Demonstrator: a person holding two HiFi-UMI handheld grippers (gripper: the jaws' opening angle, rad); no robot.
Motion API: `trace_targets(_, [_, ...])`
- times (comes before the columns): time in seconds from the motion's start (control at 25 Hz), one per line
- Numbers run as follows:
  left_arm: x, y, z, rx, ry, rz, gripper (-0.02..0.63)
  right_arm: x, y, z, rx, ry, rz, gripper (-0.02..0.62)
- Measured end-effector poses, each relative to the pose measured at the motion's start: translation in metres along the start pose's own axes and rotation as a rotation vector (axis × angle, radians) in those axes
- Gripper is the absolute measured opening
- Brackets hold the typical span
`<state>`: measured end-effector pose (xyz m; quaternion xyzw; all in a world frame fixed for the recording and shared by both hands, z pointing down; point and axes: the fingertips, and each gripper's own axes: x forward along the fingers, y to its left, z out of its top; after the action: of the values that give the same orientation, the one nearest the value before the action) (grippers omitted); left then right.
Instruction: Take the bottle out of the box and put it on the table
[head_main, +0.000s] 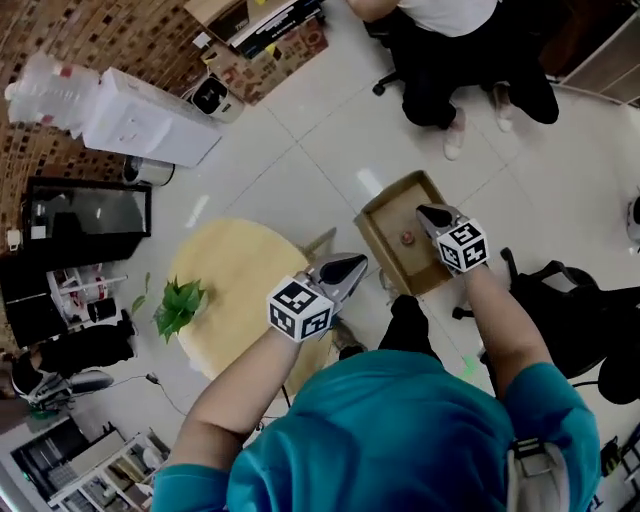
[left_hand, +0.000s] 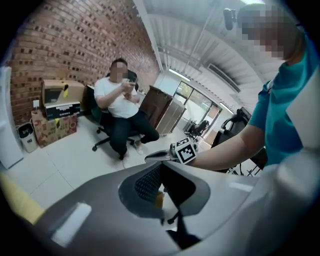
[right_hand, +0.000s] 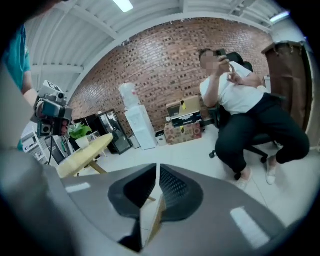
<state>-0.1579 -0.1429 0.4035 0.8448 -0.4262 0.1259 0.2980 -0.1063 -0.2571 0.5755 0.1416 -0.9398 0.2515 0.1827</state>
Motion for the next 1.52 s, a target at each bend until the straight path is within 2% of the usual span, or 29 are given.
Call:
trace_targets(0.12, [0.08,0.049,-0.083,-0.035,0.156,-0.026,0.0,0.047,-0.042,-0.094,0.031,0.059,-0.023,0.046])
trace_targets(0.24, [0.159,0.109,-0.185,-0.018,0.328,-0.029,0.0,0.099,-0.086,-0.2,0.031,0.122,-0.038,0.079])
trace_targets(0.36, [0.209,0.157,-0.272,-0.011,0.484,-0.019,0.0,0.131,-0.115,-0.282,0.065,0.148,-0.075,0.102])
trace_targets(0.52, [0.244,0.206,-0.37,-0.011,0.635,-0.019,0.0,0.171,-0.137,-0.383,0.085,0.18,-0.099,0.13])
trace_targets(0.64, [0.24,0.241,-0.447,0.024,0.76,-0.023,0.0,0.21,-0.126,-0.452,0.097,0.219,-0.085,0.15])
trace_targets(0.72, [0.239,0.264,-0.486,0.014,0.812,-0.013,0.0,0.234,-0.119,-0.483,0.082,0.244,-0.07,0.162])
trace_targets(0.84, [0.247,0.29,-0.527,-0.009,0.85,0.009,0.002,0.265,-0.111,-0.514,0.013,0.282,-0.029,0.179])
trace_targets(1.12, [0.266,0.328,-0.585,-0.008,0.913,0.029,0.003,0.309,-0.089,-0.573,-0.135,0.401,0.046,0.22])
trace_targets(1.36, [0.279,0.343,-0.619,0.03,0.978,0.006,0.079,0.33,-0.083,-0.609,-0.196,0.461,0.042,0.238])
trace_targets(1.52, [0.289,0.353,-0.641,0.036,1.017,0.007,0.126,0.341,-0.09,-0.628,-0.242,0.48,0.009,0.241])
